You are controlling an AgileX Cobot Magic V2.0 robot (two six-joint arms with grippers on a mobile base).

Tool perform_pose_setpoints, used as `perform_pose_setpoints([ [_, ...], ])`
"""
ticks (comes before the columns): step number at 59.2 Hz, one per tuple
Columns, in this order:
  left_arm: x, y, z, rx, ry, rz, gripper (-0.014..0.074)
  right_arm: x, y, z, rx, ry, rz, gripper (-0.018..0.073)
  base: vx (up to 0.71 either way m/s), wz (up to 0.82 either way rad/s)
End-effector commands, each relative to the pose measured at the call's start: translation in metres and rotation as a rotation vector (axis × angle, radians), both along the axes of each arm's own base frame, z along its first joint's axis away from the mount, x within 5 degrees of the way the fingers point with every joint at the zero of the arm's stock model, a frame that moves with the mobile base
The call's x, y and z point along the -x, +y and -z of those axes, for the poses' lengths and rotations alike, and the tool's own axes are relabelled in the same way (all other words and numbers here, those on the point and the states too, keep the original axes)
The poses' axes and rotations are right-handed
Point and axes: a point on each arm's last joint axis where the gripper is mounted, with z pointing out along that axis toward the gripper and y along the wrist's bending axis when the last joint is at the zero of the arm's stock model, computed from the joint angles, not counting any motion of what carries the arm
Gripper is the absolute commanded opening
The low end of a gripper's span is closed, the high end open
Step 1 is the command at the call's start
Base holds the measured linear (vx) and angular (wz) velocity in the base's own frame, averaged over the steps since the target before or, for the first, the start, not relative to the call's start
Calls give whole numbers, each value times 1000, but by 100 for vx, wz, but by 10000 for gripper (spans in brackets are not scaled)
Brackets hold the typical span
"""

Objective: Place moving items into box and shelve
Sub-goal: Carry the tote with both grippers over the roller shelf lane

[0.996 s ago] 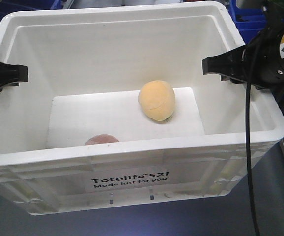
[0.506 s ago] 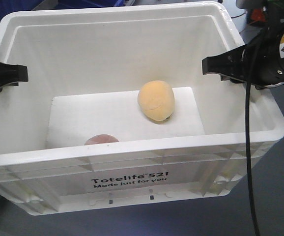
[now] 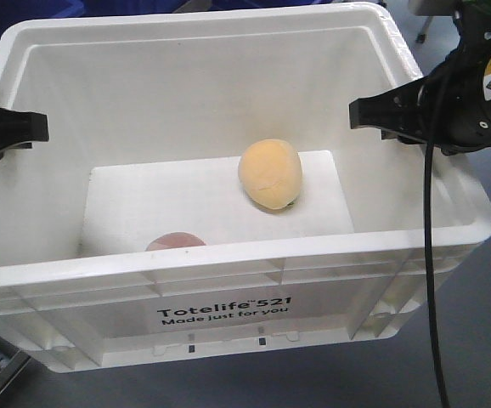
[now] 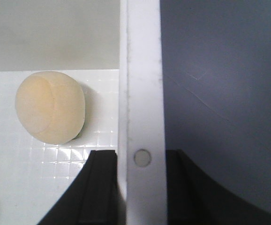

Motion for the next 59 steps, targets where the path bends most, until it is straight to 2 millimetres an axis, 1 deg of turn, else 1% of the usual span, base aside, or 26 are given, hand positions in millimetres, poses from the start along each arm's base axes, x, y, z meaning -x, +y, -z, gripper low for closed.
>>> perform_pose_setpoints([
  [1,2,4,-28,-9,-181,25,148,1,-8,-29,1,-185,-15,57,11,45],
  [59,2,4,-28,-9,-181,25,148,1,-8,-29,1,-185,-15,57,9,51],
])
